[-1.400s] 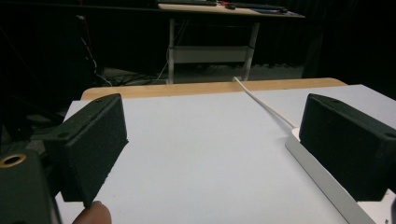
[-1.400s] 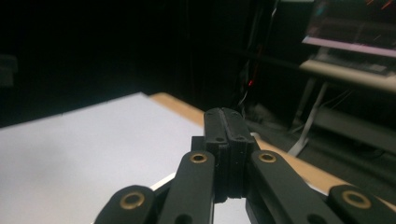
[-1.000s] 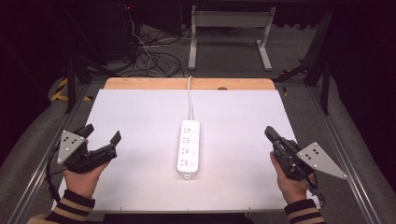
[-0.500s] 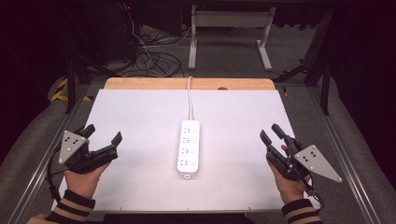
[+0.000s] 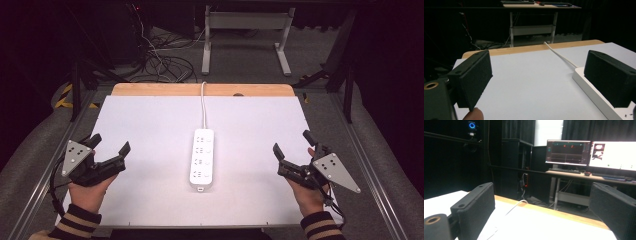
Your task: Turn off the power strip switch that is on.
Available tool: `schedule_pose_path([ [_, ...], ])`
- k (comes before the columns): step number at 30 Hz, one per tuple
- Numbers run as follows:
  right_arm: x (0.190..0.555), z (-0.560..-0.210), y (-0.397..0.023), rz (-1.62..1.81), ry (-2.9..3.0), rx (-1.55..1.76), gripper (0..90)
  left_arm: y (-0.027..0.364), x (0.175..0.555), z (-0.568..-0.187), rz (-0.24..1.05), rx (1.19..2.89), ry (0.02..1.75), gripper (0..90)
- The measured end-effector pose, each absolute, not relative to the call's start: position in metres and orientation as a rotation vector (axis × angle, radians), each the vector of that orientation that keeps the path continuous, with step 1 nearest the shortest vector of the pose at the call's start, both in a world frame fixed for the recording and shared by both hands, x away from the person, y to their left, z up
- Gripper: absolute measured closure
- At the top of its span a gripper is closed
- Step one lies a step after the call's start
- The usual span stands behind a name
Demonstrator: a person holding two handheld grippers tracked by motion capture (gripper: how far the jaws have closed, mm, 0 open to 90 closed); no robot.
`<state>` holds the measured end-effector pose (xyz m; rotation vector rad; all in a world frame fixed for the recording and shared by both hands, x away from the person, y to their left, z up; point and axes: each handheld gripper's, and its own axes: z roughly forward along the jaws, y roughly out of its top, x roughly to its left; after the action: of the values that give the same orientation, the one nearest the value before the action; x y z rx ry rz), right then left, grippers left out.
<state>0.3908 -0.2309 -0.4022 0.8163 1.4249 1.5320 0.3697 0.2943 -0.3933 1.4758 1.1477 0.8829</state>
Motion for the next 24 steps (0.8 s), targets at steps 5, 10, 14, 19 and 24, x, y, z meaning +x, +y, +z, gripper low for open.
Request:
schedule_pose_path([
  [5,0.3935,-0.4039,-0.2311,1.523,1.440,0.826,5.9,0.2944,0.3697,-0.3935,0.882,1.477,1.148,8.0],
  [10,0.3950,-0.4057,-0.2293,1.506,1.468,0.828,6.8,0.2945,0.3701,-0.3936,0.881,1.480,1.145,8.0],
  [14,0.3969,-0.4073,-0.2277,1.500,1.494,0.833,7.7,0.2954,0.3689,-0.3935,0.877,1.477,1.150,8.0],
  [19,0.3991,-0.4073,-0.2257,1.518,1.504,0.833,8.6,0.2986,0.3656,-0.3933,0.886,1.468,1.153,8.0],
  [24,0.4012,-0.4090,-0.2237,1.514,1.529,0.833,8.6,0.2986,0.3671,-0.3938,0.885,1.466,1.160,8.0],
])
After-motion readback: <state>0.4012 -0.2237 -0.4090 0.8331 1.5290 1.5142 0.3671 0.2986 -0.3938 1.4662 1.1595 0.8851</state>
